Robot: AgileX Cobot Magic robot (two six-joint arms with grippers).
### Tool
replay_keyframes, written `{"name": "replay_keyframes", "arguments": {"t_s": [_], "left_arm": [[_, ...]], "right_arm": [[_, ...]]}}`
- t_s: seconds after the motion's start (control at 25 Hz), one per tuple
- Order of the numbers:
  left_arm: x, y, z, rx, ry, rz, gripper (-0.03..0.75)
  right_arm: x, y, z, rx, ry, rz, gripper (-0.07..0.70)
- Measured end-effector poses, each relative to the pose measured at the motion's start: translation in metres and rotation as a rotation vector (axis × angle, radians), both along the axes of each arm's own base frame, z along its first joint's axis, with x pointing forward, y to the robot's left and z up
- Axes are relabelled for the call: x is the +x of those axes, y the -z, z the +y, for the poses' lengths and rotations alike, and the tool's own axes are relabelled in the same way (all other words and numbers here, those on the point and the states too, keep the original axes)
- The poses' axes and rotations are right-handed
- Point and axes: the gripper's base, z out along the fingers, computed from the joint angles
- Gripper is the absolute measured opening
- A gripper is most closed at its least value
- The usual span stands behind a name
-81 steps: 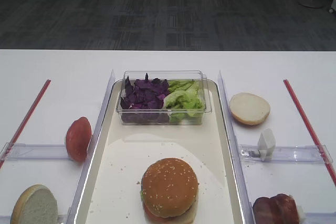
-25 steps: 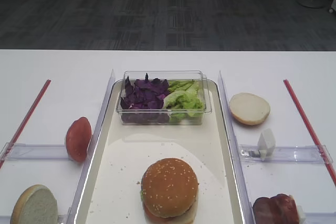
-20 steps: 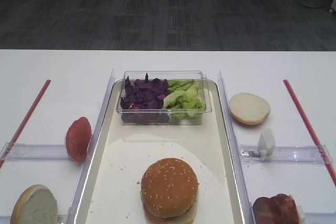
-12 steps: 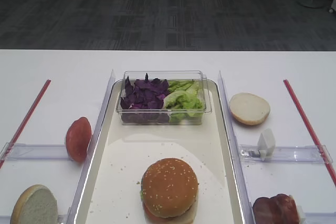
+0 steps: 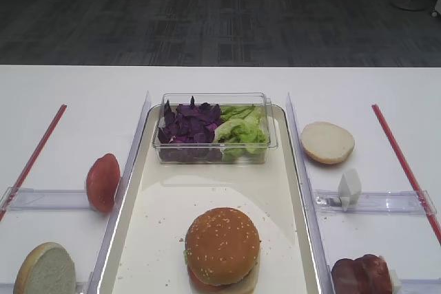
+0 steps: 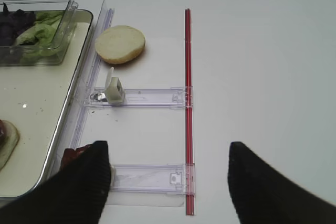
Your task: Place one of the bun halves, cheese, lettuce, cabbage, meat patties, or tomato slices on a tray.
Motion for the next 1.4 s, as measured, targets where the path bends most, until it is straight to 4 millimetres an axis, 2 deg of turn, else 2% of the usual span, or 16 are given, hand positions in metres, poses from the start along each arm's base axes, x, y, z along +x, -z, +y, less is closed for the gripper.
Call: {"name": "replay_keyframes", "arguments": {"t_s": [1.4], "left_arm": [[0.0000,0.0000,0.0000,0.000,0.000,0.000,0.491]], "right_arm": [[0.0000,0.0000,0.0000,0.000,0.000,0.000,0.505]]}}
